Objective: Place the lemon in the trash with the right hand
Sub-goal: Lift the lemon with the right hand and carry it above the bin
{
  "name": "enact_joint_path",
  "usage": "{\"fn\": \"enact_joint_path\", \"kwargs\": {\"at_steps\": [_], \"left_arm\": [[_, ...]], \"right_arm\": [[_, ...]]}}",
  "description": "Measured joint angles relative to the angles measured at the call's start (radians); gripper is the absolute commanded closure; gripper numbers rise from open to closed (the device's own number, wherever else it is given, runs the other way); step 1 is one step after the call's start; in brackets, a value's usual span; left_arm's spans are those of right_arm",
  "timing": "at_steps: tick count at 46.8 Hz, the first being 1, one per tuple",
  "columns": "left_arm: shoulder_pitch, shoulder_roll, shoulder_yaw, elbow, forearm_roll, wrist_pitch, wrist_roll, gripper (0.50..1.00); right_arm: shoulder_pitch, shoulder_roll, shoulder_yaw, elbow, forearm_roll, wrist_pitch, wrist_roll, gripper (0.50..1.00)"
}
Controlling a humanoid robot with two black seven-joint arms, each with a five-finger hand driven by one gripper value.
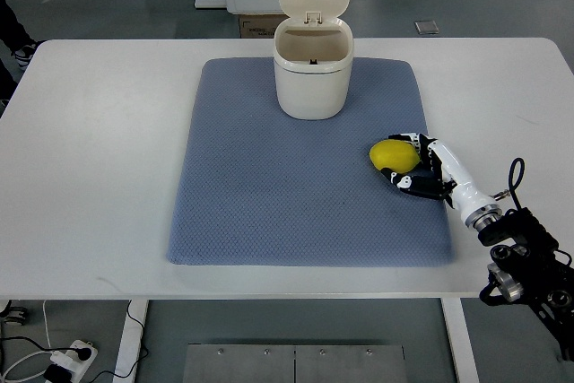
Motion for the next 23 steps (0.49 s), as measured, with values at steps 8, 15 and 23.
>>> {"fn": "enact_joint_path", "kwargs": {"at_steps": [8, 15, 23], "left_arm": [[0.000, 0.000, 0.000, 0.000, 0.000, 0.000, 0.000, 0.500], [0.000, 0.000, 0.000, 0.000, 0.000, 0.000, 0.000, 0.500], [0.000, 0.000, 0.000, 0.000, 0.000, 0.001, 0.000, 0.500]], "right_arm": [[0.019, -0.020, -0.002, 0.008, 0.001, 0.000, -0.002, 1.000], [0.044, -0.055, -0.004, 0.021, 0.003, 0.000, -0.007, 1.000], [0.098, -0.111, -0.002, 0.042, 0.008, 0.001, -0.037, 1.000]]}}
